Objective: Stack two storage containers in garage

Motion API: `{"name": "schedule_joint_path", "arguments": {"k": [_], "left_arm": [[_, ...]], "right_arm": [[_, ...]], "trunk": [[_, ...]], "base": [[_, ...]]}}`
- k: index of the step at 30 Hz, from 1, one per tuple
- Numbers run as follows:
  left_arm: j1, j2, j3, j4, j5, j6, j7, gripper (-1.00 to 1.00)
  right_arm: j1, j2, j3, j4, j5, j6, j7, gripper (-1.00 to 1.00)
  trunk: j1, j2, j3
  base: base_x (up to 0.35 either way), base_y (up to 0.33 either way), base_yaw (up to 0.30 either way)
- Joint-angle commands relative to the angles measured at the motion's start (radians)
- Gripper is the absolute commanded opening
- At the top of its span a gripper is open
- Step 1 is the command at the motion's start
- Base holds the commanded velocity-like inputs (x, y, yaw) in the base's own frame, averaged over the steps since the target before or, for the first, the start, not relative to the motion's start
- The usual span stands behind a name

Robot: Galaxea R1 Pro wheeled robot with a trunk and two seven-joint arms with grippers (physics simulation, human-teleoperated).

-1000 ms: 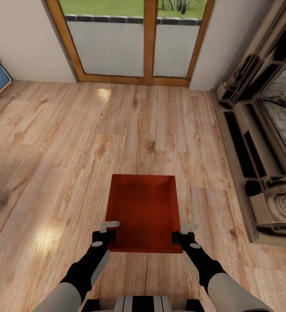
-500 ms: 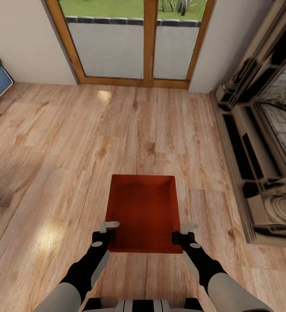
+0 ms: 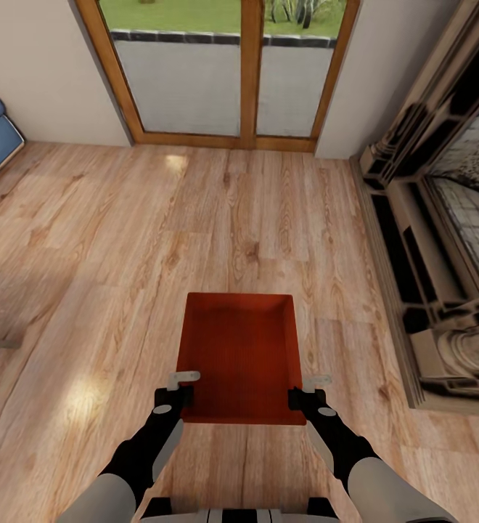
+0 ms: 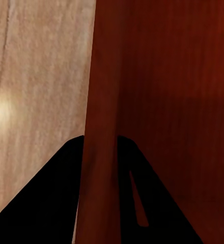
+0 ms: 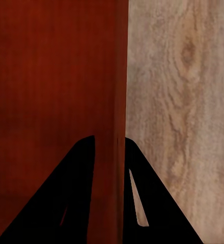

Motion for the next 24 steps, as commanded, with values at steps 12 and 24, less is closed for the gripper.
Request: {"name": "schedule_joint_path", "arguments": {"k": [12,24], "left_arm": [[-0.001,0.001,-0.003,-0.004,-0.005,0.006,0.013,-1.00],[-0.001,0.001,-0.003,-0.001,-0.004,0.006,0.012,-1.00]], "right_arm": [[0.000,-0.001,0.007,0.001,-0.007,0.004,-0.010,-1.00],[0.000,-0.001,0.006,0.001,-0.007,0.004,-0.010,-1.00]], "trunk": [[-0.046,0.084,0.037],[-0.092,0.168,0.075]], "base": [[0.000,0.000,0.000],[0.000,0.000,0.000]]}}
